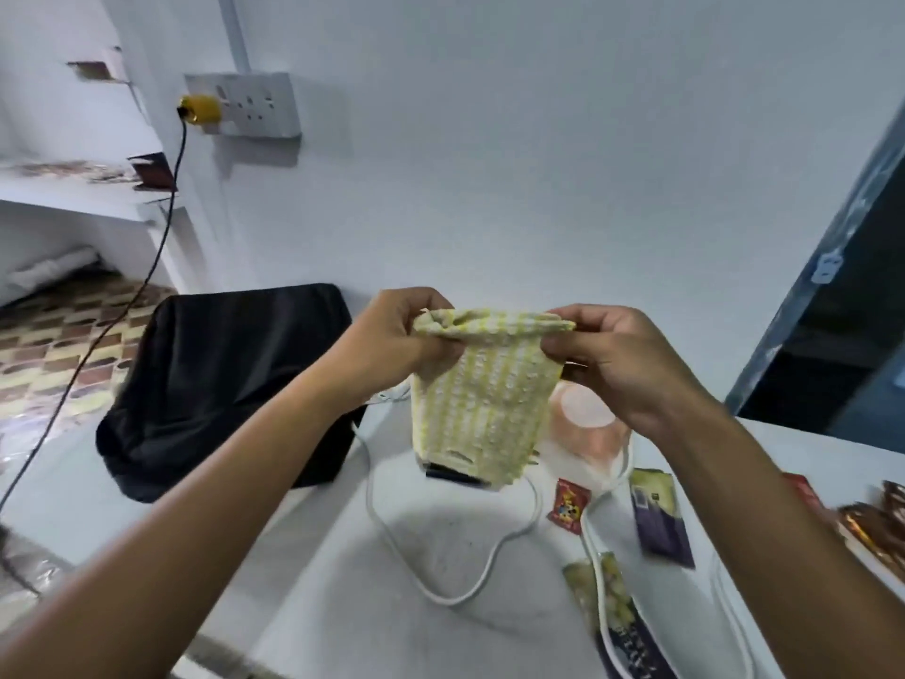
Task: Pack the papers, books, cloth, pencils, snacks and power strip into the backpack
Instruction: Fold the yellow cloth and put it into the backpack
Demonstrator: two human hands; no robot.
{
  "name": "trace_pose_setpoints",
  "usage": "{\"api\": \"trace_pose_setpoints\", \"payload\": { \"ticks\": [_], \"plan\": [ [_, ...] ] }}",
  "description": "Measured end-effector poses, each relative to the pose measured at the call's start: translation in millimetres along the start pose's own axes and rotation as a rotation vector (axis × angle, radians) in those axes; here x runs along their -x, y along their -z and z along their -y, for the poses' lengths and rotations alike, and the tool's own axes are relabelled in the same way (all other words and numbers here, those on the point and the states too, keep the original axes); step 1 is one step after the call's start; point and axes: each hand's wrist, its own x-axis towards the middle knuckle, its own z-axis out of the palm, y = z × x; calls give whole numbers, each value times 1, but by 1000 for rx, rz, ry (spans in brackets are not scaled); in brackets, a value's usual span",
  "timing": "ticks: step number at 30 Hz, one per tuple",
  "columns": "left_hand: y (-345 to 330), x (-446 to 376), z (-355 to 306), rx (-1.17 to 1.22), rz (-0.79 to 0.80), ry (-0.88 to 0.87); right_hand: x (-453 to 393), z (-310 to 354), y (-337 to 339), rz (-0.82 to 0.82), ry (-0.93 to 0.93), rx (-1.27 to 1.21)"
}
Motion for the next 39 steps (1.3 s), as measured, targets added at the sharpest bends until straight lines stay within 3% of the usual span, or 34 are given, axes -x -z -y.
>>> {"api": "trace_pose_setpoints", "payload": {
  "ticks": [5, 9, 12, 16, 18, 21, 25, 30, 33, 35, 37, 39],
  "plan": [
    [25, 41, 29, -98, -158, -72, 3, -28, -50, 61, 156, 220],
    [39, 79, 53, -72, -129, -136, 28, -54, -73, 154, 218, 266],
    [32, 125, 98, -53, -41, -76, 58, -89, -76, 282, 63, 291],
    [17, 187, 164, -241, 105, -53, 105, -147, -94, 393, -232, 305],
    [14, 201, 178, -277, 111, -70, 120, -167, -106, 360, -323, 248],
    [10, 202, 180, -256, 45, -56, 126, -173, -114, 208, -299, 204],
    [13, 195, 180, -18, -46, 76, 119, -163, -124, 104, -221, 192],
    [14, 175, 180, 83, -257, 338, 81, -172, -138, -105, -172, 433],
    [18, 171, 191, -138, -293, 385, 60, -182, -147, -127, -100, 669],
    [20, 176, 195, -415, -308, 271, 53, -186, -151, -114, -111, 828],
    [22, 180, 197, -639, -315, -61, 52, -191, -154, -98, -123, 974],
    [25, 181, 200, -711, -174, -318, 53, -196, -156, -121, -94, 1030]
  ]
}}
